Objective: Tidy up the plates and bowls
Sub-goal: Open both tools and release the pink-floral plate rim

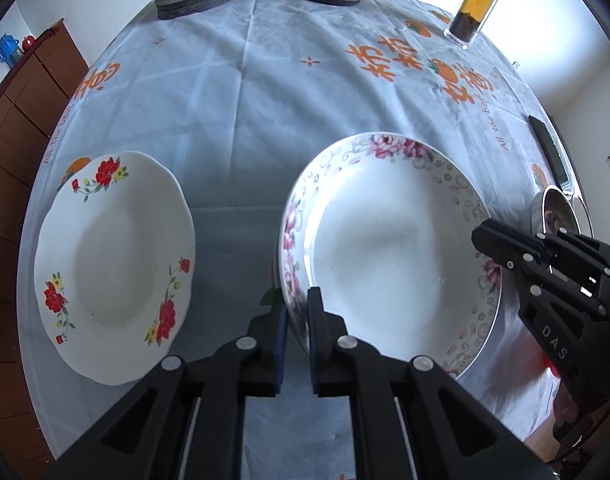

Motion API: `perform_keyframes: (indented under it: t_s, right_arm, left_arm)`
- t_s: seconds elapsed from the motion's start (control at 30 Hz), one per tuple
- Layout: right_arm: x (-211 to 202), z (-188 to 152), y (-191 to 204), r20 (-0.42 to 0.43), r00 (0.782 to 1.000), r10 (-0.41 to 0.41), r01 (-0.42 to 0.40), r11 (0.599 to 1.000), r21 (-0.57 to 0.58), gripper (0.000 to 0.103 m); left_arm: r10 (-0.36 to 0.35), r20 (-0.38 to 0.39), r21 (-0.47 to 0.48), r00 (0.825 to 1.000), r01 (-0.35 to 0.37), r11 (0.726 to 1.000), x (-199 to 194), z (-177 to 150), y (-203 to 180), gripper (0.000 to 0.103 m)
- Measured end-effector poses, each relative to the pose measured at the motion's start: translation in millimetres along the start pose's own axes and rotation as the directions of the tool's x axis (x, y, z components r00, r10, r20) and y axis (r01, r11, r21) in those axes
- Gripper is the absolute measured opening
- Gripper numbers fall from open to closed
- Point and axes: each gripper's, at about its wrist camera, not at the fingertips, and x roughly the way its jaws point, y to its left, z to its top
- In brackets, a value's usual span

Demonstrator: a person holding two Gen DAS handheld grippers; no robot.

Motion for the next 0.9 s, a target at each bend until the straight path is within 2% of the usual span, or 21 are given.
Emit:
perform_keyframes:
  t_s: [0.13,0.3,0.73,0.9]
  right_arm:
    - [-1.1,0.2,-1.4,0.005,1.0,-0.001,0.001,1.0,0.004,0.007]
    - [-0.8,0.2,-1.8,0.004,1.0,0.001,-0.001,1.0,0.004,0.007]
    - [3.1,-2.5,-2.9,-0.001,1.0,0.006,-0.006,1.0,0.013,0.007]
    - [4.5,-2.3,-2.0,-0.002,1.0,0.009,-0.009,1.0,0.009,0.007]
  left_arm:
    - [0.014,0.005,0.008,1.0,-0.014,1.0,-0.3,-0.2,-1.2,0.007]
    - [0.072,0.028,0.055,0.997,-0.073,0.996,-1.6,-0.7,-8.7,0.009]
    - [0.093,0.01,0.041,0.996,-0.093,0.995,5.2,-1.5,-4.6,0.01]
    - [0.127,0.028,0.058,0.992,-0.128,0.99,4.5,-2.5,-7.1,0.01]
